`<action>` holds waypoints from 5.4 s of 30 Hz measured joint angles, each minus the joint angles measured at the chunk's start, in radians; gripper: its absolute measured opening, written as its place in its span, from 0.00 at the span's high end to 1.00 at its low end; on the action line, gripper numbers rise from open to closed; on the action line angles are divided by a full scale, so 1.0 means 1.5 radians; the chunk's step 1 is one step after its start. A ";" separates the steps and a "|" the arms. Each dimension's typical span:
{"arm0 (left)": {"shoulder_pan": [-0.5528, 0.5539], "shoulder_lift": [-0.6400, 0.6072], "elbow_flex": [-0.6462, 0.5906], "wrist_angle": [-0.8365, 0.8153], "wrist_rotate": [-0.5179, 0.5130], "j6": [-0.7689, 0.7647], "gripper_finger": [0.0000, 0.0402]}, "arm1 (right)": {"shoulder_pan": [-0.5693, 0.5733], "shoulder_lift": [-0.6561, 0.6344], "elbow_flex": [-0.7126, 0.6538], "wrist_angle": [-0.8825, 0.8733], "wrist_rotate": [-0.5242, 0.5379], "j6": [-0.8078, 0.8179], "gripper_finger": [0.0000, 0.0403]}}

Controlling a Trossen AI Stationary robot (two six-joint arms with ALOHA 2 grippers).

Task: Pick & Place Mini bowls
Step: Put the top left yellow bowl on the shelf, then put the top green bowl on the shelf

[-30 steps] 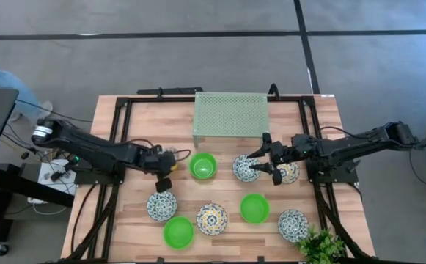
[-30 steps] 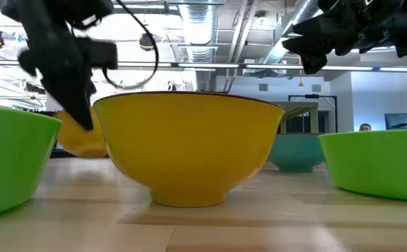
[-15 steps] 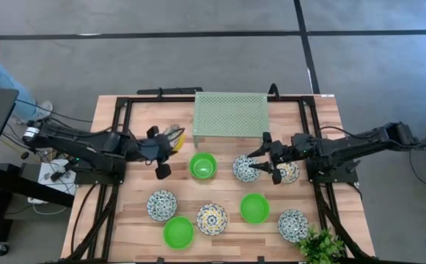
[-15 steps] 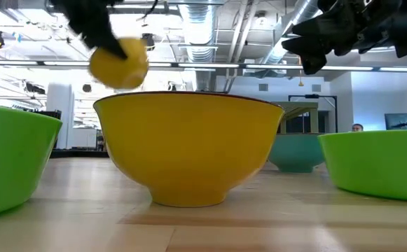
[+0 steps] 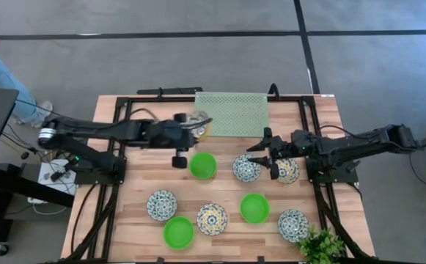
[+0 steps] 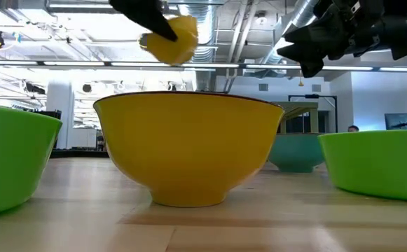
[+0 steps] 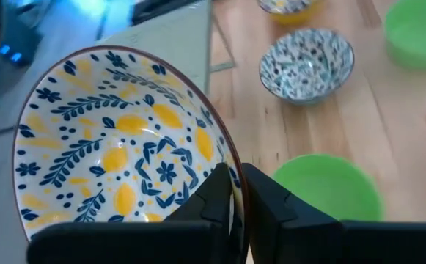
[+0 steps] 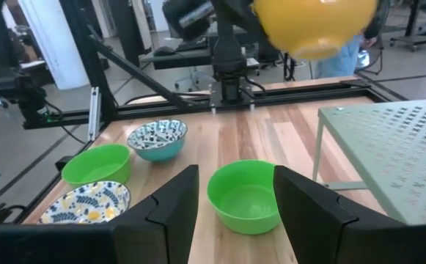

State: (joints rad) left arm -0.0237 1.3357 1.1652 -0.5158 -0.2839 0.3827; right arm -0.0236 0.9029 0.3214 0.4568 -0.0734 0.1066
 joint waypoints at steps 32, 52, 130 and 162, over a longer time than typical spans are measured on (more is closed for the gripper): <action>0.219 0.156 0.045 -0.021 0.117 0.183 0.92 | -0.012 0.000 0.000 -0.039 -0.003 -0.001 0.57; 0.191 0.147 0.035 0.038 0.094 0.181 0.65 | -0.012 0.000 0.000 -0.040 -0.002 -0.001 0.57; -0.073 -0.405 -0.436 0.230 0.068 -0.279 0.71 | 0.092 0.572 0.615 -0.465 0.010 0.052 0.99; -0.073 -0.405 -0.437 0.240 0.068 -0.258 0.71 | -0.128 0.384 0.616 -0.694 0.183 -0.125 1.00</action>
State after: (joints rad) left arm -0.1329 0.7285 0.5102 -0.1558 -0.1818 -0.0048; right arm -0.2153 1.4792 1.2460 -0.5837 0.2013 -0.0804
